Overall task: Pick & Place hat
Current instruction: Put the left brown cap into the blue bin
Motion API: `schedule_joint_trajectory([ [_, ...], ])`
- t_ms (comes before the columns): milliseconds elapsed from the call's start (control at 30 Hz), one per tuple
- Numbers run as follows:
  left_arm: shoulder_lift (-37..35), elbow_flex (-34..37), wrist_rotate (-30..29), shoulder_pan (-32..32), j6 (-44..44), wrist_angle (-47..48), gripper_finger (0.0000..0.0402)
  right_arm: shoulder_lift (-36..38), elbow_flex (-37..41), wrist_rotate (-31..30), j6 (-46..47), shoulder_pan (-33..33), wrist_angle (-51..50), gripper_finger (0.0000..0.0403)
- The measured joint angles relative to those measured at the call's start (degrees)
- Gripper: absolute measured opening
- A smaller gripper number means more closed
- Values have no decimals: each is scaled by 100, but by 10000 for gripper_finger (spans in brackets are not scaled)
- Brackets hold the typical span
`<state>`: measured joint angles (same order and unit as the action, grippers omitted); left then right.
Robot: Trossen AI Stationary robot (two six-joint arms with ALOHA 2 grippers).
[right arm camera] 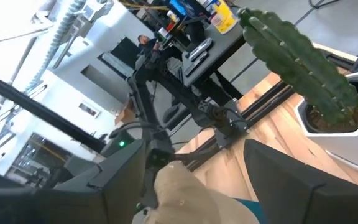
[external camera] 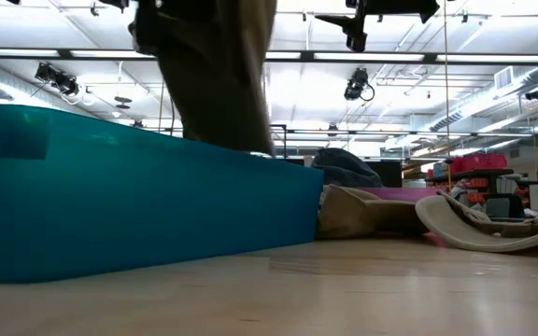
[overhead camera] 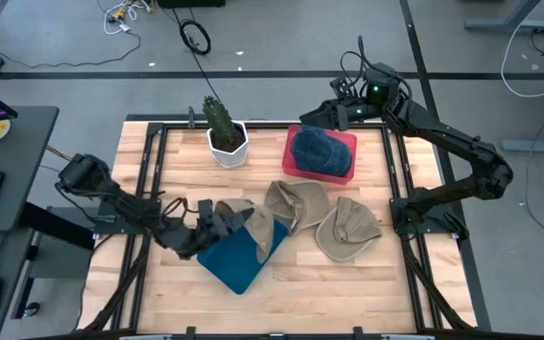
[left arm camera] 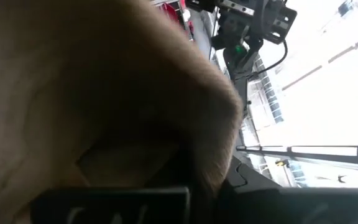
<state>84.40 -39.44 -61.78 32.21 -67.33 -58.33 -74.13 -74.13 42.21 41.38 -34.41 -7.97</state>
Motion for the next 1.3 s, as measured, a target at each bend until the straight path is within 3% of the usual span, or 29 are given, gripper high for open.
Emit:
schedule_joint_trajectory([
  [333,2,1,-575,510,-356,779,17,0,0,-277,166,-1,7,275],
  [767,2,7,-834,491,-1873,2597,17,0,0,-567,362,154,22,275],
  [1033,59,7,-1373,468,-1911,2573,17,0,0,-729,320,342,25,275],
  [1300,747,10,-1573,390,-2638,2432,17,0,0,-720,316,391,22,275],
])
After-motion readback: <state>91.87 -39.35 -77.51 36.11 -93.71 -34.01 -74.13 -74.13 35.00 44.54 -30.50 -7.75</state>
